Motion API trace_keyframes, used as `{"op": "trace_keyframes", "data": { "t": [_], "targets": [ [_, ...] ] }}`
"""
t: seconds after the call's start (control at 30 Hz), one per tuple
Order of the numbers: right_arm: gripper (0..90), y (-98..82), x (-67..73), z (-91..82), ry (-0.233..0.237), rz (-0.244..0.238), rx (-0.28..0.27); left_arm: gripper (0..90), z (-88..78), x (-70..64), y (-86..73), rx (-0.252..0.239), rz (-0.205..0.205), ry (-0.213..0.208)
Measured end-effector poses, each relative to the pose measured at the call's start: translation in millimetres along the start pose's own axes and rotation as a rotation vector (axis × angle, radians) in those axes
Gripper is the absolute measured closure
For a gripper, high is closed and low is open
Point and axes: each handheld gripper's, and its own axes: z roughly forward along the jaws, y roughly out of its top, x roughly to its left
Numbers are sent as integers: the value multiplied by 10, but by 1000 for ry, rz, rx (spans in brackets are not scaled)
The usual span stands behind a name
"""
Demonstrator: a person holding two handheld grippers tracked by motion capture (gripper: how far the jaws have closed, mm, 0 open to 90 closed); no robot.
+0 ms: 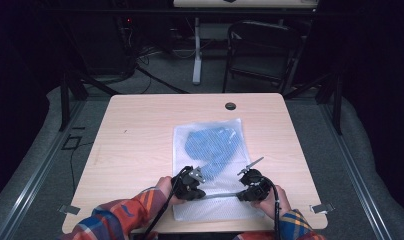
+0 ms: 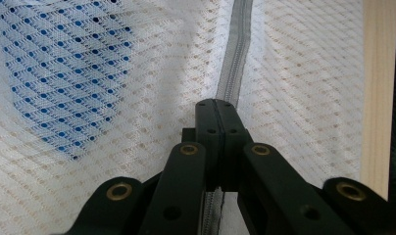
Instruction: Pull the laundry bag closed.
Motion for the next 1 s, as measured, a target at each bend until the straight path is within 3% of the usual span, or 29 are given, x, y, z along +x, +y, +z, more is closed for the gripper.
{"op": "trace_keyframes", "data": {
  "t": [0.13, 0.27, 0.4, 0.53, 0.67, 0.8, 1.0],
  "targets": [
    [866, 19, 26, 20, 4, -5, -2, 900, -6, -27, 29, 3, 14, 12],
    [866, 45, 64, 38, 12, -20, 5, 900, -28, -34, 91, -41, 17, 25],
    [866, 55, 89, 55, 11, -21, -5, 900, -8, -68, 161, -88, 23, 16],
    [866, 70, 96, 51, 12, -35, 8, 900, 49, -105, 222, -99, 40, -3],
    [866, 72, 102, 57, 7, -36, 4, 900, 139, -123, 259, -72, 49, 3],
    [866, 61, 95, 62, 14, -28, -3, 900, 206, -95, 252, -48, 32, -6],
    [866, 59, 87, 56, 12, -29, -8, 900, 209, -92, 252, -49, 31, -9]
  ]
}}
